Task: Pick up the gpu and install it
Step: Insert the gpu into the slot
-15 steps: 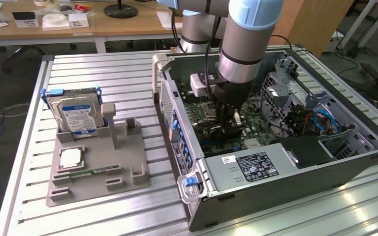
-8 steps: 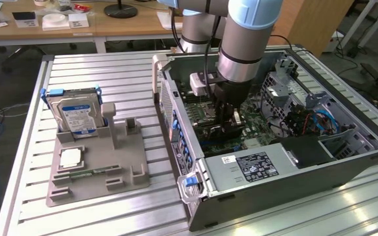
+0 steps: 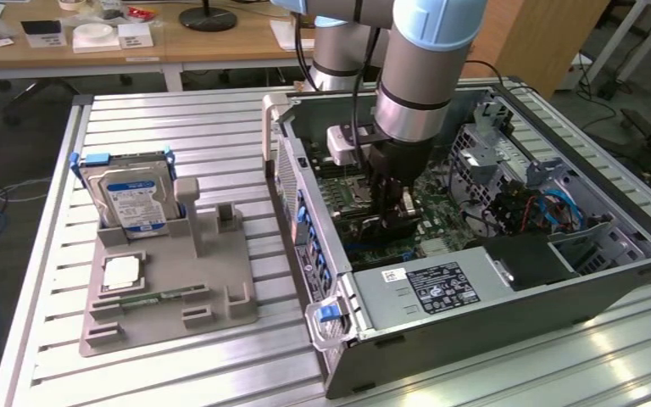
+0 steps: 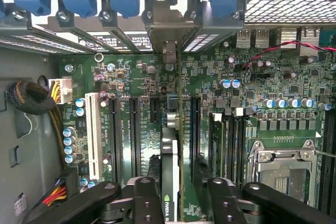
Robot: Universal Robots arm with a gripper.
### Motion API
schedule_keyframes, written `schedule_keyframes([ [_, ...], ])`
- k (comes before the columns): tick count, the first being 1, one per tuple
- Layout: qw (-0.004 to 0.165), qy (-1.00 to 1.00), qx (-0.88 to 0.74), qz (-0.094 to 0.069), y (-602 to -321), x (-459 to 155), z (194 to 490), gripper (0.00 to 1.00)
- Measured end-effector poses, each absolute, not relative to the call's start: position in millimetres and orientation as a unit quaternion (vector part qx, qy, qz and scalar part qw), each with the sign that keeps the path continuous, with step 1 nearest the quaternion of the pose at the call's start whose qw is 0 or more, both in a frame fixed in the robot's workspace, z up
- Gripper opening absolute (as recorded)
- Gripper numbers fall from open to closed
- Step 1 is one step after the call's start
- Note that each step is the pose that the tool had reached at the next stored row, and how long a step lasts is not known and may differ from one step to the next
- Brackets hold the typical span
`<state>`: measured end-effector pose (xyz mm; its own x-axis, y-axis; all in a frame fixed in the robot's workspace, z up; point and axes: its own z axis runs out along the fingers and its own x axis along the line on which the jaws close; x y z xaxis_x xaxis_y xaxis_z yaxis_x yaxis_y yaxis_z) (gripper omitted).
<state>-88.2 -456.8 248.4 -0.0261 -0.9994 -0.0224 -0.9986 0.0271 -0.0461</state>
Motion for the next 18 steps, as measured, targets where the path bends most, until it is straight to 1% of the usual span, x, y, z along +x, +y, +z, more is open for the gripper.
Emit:
schedule_keyframes([
  [1, 0.024, 0.716, -0.697, -0.009, -456.8, -88.2, 248.5, 0.33],
  [2, 0.024, 0.716, -0.697, -0.009, -456.8, -88.2, 248.6, 0.33],
  [3, 0.024, 0.716, -0.697, -0.009, -456.8, -88.2, 248.5, 0.28],
  [18, 0.026, 0.716, -0.697, -0.007, -461.8, -88.2, 248.4, 0.28],
])
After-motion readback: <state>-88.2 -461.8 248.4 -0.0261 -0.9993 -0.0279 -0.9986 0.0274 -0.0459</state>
